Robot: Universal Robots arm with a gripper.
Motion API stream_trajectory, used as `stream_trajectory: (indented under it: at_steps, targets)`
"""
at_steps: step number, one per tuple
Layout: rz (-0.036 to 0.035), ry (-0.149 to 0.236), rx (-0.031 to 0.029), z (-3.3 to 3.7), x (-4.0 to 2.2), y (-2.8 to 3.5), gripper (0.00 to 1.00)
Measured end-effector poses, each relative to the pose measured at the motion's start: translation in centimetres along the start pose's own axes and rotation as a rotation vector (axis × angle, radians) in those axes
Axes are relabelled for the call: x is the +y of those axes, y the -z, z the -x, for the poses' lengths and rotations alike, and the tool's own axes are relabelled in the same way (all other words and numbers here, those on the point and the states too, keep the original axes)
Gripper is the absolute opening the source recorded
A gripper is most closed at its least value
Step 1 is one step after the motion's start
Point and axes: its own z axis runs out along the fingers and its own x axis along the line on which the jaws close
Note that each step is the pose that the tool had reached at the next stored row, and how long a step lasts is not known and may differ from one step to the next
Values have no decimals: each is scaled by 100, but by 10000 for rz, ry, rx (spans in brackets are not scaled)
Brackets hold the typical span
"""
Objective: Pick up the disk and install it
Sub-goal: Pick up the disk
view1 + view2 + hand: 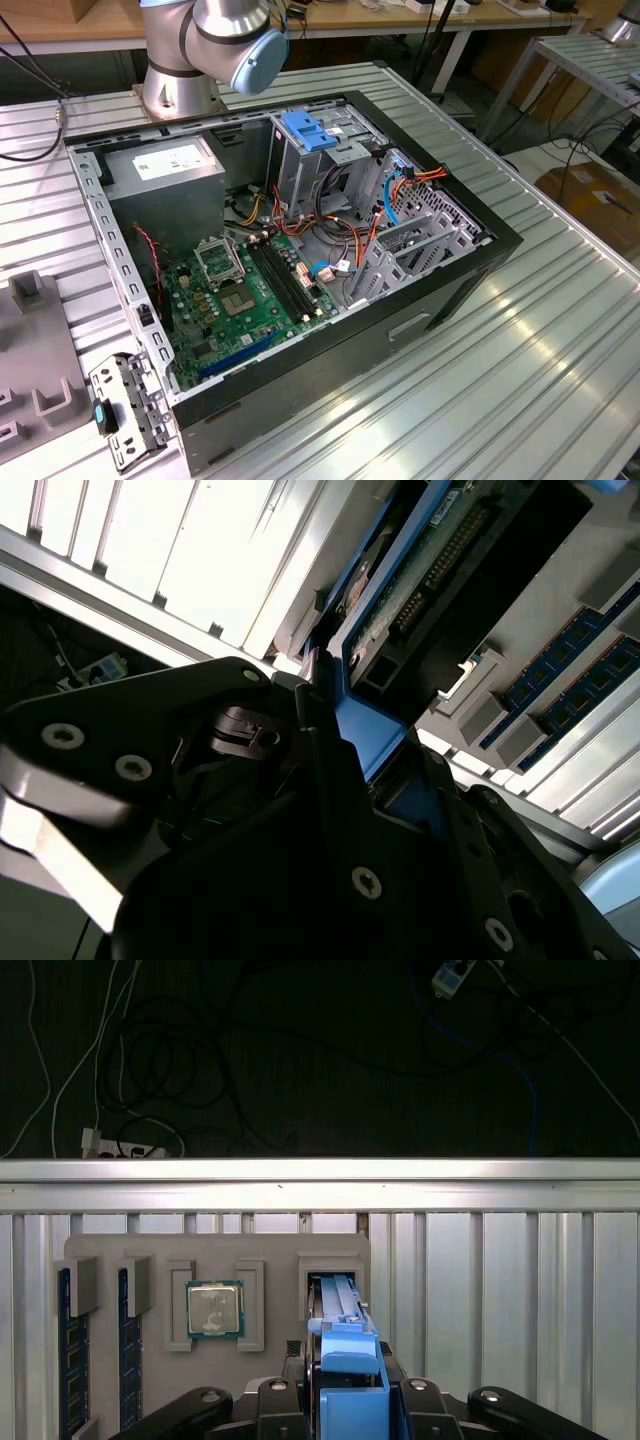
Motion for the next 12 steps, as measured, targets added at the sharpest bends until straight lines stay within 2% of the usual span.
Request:
stream_trajectory:
  at_steps: [12]
  targets:
    - [4, 0, 4, 0, 1, 28, 37]
